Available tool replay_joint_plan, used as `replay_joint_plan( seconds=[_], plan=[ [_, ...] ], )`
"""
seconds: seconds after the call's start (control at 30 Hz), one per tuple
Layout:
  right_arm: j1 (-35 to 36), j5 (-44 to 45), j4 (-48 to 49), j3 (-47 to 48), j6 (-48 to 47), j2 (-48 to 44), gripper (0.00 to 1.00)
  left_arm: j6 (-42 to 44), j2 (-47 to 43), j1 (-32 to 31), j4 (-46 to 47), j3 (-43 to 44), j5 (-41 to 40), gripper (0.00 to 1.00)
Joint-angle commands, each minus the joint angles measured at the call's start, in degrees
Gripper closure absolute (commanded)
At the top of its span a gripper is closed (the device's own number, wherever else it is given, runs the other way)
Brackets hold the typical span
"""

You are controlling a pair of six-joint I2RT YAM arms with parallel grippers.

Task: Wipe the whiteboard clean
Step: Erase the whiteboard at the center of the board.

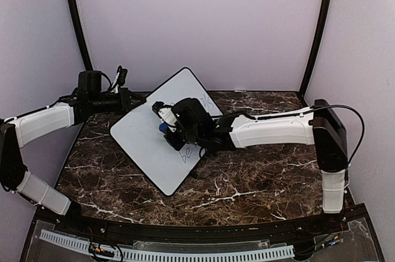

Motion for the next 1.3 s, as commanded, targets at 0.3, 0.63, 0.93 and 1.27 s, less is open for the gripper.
replay_joint_plan(
  seconds=[0.3,0.63,0.93,1.27],
  plan=[
    [-0.75,-1.79,-1.58,-10.52,3.49,-1.71,0.8,0.08,-1.99,-1.16,3.91,0.4,3.62,1.0],
    [-2.66,-1.0,-5.26,8.85,0.38,4.93,0.79,0.25,-2.34,-1.13,3.78,0.39,3.56,1.0],
    [-2.65,-3.53,-3.15,-2.54,2.78,1.16,0.8,0.25,-2.39,-1.11,3.81,0.45,3.64,1.0],
    [-2.62,-2.44,-0.22,-17.01,6.7,-5.4,0.8,-0.03,-2.18,-1.13,4.07,0.4,3.81,1.0]
  ],
)
